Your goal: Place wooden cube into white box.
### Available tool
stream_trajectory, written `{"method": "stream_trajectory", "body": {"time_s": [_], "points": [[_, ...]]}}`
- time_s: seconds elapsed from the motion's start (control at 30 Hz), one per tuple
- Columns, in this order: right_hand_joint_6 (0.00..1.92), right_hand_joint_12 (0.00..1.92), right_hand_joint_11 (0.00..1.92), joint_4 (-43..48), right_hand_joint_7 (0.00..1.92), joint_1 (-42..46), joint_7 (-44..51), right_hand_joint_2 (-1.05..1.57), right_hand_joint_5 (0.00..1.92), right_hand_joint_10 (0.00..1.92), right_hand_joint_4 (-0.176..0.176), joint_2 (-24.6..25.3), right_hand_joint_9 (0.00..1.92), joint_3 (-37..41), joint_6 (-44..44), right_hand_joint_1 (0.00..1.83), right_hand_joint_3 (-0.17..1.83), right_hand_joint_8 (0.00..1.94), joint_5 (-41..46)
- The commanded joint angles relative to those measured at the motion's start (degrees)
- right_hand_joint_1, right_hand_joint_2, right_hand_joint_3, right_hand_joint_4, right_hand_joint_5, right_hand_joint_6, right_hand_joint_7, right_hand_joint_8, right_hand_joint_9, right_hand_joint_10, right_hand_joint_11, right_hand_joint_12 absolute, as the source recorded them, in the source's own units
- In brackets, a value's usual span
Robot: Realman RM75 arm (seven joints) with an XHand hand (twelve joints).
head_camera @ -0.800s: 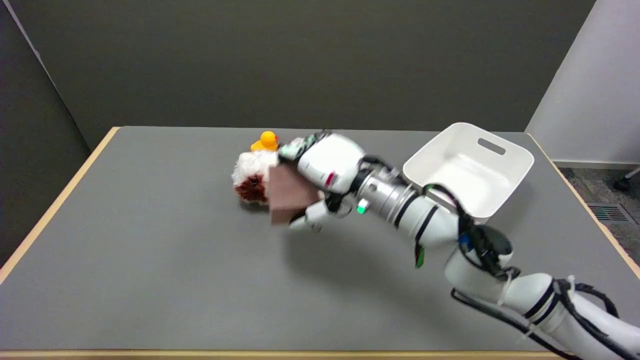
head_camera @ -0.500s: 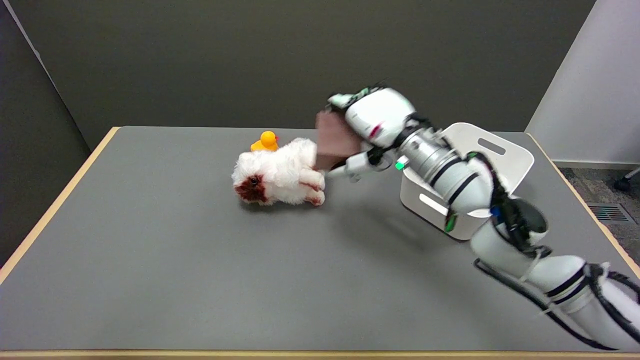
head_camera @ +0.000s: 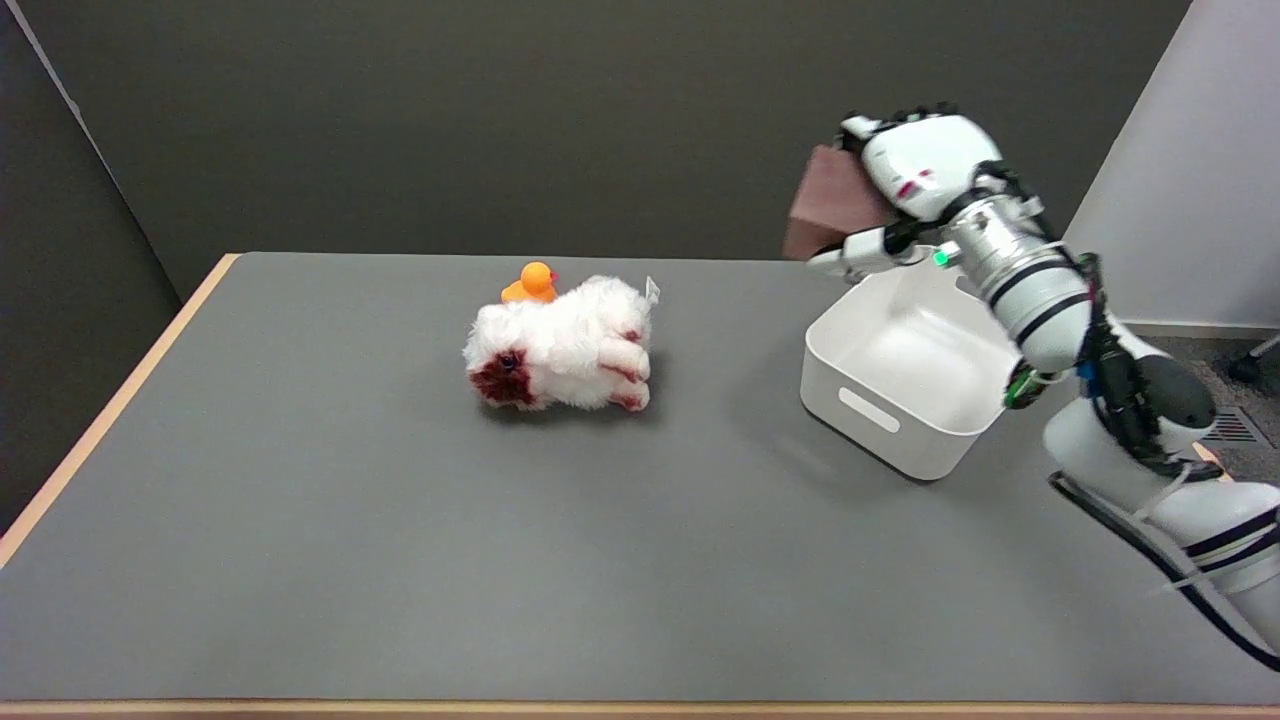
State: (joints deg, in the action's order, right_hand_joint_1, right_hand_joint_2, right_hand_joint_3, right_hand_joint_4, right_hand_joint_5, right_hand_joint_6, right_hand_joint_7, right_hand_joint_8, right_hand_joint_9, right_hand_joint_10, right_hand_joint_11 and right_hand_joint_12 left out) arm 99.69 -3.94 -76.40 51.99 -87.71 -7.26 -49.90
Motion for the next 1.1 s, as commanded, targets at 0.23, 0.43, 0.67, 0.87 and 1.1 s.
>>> {"method": "stream_trajectory", "body": {"time_s": [0.23, 0.43, 0.67, 0.87, 1.1], "points": [[1.53, 1.64, 0.61, -19.47, 0.86, 4.14, -24.05, 1.23, 0.51, 1.26, -0.176, -2.79, 0.76, 15.52, 11.55, 1.19, 0.11, 1.38, -0.72], [1.51, 1.65, 0.61, -26.61, 0.87, 5.69, -24.25, 1.21, 0.52, 1.27, -0.176, -2.36, 0.77, 11.21, 13.27, 1.19, 0.12, 1.37, -0.51], [1.5, 1.66, 0.61, -29.24, 0.88, 9.45, -23.85, 1.2, 0.54, 1.28, -0.176, -1.97, 0.77, 12.81, 13.69, 1.2, 0.14, 1.37, -0.83], [1.49, 1.66, 0.6, -31.62, 0.88, 9.69, -23.85, 1.19, 0.55, 1.28, -0.176, -3.01, 0.77, 13.68, 14.41, 1.2, 0.15, 1.37, -0.8], [1.49, 1.67, 0.61, -32.06, 0.88, 9.69, -24.0, 1.18, 0.56, 1.28, -0.176, -3.44, 0.77, 12.32, 14.65, 1.2, 0.16, 1.36, -0.51]]}}
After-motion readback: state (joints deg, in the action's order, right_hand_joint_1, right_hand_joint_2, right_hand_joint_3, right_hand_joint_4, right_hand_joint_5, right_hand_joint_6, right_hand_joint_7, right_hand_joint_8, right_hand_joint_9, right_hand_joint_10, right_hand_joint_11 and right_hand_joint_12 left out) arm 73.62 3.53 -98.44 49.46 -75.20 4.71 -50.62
